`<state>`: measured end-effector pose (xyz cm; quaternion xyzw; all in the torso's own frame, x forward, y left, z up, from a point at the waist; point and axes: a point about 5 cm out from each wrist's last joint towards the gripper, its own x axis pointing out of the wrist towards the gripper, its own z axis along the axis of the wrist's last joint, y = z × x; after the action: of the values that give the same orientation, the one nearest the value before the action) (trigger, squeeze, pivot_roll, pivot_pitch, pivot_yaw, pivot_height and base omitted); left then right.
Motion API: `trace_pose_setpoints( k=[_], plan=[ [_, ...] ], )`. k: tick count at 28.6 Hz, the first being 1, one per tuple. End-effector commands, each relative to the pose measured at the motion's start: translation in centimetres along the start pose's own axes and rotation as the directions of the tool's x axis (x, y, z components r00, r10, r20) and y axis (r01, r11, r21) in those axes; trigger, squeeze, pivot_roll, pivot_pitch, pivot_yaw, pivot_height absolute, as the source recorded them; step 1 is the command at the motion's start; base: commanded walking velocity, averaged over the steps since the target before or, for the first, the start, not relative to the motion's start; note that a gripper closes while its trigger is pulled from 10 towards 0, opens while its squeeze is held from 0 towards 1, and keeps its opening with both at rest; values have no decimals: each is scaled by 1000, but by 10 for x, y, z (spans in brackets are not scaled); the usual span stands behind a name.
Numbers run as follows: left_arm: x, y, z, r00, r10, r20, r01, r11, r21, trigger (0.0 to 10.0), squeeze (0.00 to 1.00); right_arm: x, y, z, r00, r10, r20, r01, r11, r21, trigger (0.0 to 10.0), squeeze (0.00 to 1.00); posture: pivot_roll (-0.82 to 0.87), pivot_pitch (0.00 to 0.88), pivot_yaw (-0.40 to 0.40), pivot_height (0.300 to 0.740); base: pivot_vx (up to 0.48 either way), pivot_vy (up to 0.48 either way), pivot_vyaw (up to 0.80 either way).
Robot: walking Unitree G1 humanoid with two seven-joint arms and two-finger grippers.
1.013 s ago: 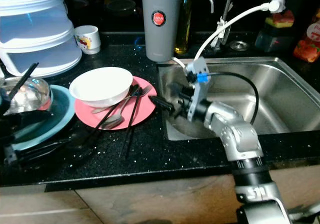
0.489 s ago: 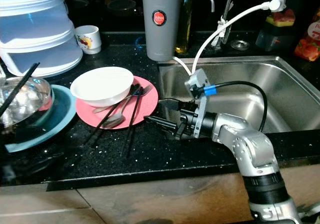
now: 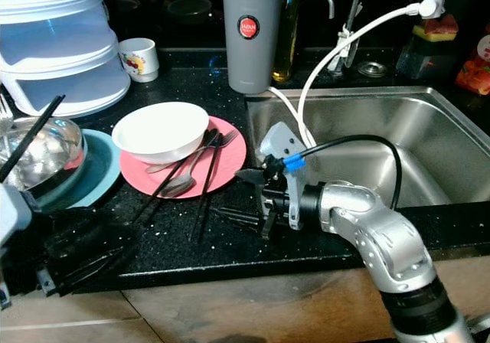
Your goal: Kitchen organization
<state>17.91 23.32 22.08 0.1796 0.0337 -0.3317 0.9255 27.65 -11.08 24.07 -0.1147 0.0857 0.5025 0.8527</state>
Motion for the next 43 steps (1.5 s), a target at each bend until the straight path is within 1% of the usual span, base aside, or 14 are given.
trace_pose_setpoints(
  k=[1, 4, 7, 12, 13, 14, 16, 18, 19, 20, 21, 25, 28, 43],
  plan=[
    [0, -3, 1, 1000, -8, -7, 8, 1000, 23, 10000, 0, 0, 1, 3, 999, -36, -30, 35, 999, -9, 10000, 0, 59, 97, -42, 740, 0, 0, 0],
    [-1, -1, -1, 1000, -9, -8, 9, 1000, 29, 10000, 0, 0, 3, 10, 999, -40, -24, 41, 999, 15, 10000, 0, 53, 97, -40, 740, 0, 0, 0],
    [-2, -1, -4, 1000, -16, -13, 16, 1000, 25, 10000, 0, -2, 11, 14, 1000, 2, -2, -2, 999, 53, 10000, 0, 53, 96, -40, 740, 0, 0, 0],
    [-2, -1, -4, 1000, -18, -15, 18, 1000, 25, 10000, 0, -3, 14, 17, 1000, 19, 11, -19, 998, 61, 10000, 0, 52, 97, -40, 740, 0, 0, 0],
    [-2, 0, -5, 1000, -20, -20, 20, 999, 26, 10000, 0, -6, 22, 24, 999, 46, -4, -46, 999, 4, 10000, 0, 49, 100, -40, 740, 0, 0, 0],
    [-2, 0, -5, 1000, -20, -20, 20, 999, 26, 10000, 0, -6, 22, 24, 999, 46, -4, -46, 999, 4, 10000, 0, 49, 100, -40, 740, 0, 0, 0],
    [-2, 1, -6, 999, -23, -28, 24, 999, 29, 10000, 0, -7, 29, 28, 998, 49, -44, -52, 996, -77, 10000, 0, 49, 100, -40, 740, 0, 0, 0],
    [-3, 1, -7, 999, -27, -36, 28, 999, 31, 10000, 0, -5, 31, 28, 996, 2, -91, -15, 989, -146, 10000, 0, 45, 99, -40, 740, 0, 0, 0],
    [-3, 1, -7, 999, -27, -36, 28, 999, 31, 10000, 0, -5, 31, 28, 996, 2, -91, -15, 989, -146, 10000, 0, 45, 99, -40, 740, 0, 0, 0],
    [-3, 2, -8, 999, -26, -37, 27, 999, 35, 10000, 0, -3, 31, 27, 991, -50, -123, 25, 981, -193, 10000, 0, 45, 99, -40, 740, 0, 0, 0],
    [-3, 2, -8, 999, -25, -40, 26, 999, 36, 10000, 0, -1, 31, 26, 990, -59, -127, 33, 979, -201, 10000, 0, 42, 99, -37, 740, 0, 0, 0],
    [-4, 2, -9, 999, -22, -47, 24, 999, 38, 10000, 0, 1, 35, 25, 990, -56, -126, 30, 980, -197, 10000, 0, 46, 95, -37, 740, 0, 0, 0],
    [-4, 4, -9, 998, -19, -53, 21, 999, 41, 10000, 0, 5, 39, 23, 990, -61, -129, 40, 987, -158, 10000, 0, 46, 98, -38, 740, 0, 0, 0],
    [1, 4, -2, 999, -42, -25, 43, 998, 54, 10000, 0, 11, 39, 15, 982, -105, -158, 88, 990, -108, 10000, 0, 43, 101, -45, 740, 0, 0, 0]
  ],
)
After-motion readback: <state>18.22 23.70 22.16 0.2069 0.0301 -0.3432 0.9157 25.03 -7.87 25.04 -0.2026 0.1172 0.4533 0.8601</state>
